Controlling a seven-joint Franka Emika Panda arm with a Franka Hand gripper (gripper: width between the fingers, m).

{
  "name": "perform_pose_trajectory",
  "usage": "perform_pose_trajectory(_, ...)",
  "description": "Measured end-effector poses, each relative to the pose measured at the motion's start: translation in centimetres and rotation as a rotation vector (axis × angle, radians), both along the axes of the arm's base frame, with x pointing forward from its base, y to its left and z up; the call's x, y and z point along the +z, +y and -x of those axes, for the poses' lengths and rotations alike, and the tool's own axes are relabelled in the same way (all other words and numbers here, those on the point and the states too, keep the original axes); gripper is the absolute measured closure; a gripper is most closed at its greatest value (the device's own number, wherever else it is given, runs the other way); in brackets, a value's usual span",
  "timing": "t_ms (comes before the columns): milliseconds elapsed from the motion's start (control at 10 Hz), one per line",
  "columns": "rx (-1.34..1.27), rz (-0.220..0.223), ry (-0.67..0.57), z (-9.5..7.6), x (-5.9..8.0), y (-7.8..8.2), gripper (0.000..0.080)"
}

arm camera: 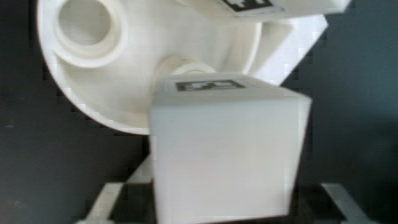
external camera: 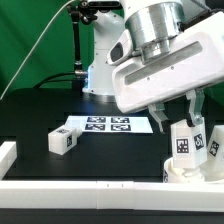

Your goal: Assemble stool

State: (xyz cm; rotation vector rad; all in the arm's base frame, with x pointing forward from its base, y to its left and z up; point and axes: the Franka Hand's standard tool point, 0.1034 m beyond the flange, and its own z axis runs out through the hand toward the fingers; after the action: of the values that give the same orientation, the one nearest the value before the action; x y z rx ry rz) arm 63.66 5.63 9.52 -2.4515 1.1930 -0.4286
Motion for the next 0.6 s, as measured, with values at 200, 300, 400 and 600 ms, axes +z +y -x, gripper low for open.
perform_pose_trajectory(200, -0.128, -0.055, 0.009, -0.2, 0.0, -0.1, 0.0458)
perform_pose_trajectory(300, -0.123, -0.055, 0.004, -0.4, 0.0, 0.5, 0.0458)
perform_pose_trajectory(400, -0.114, -0.056, 0.002, -0.5, 0.0, 1.2, 0.0458)
perform_pose_trajectory(600, -0.099, -0.054, 0.002, -0.5, 0.0, 2.2, 0.0458)
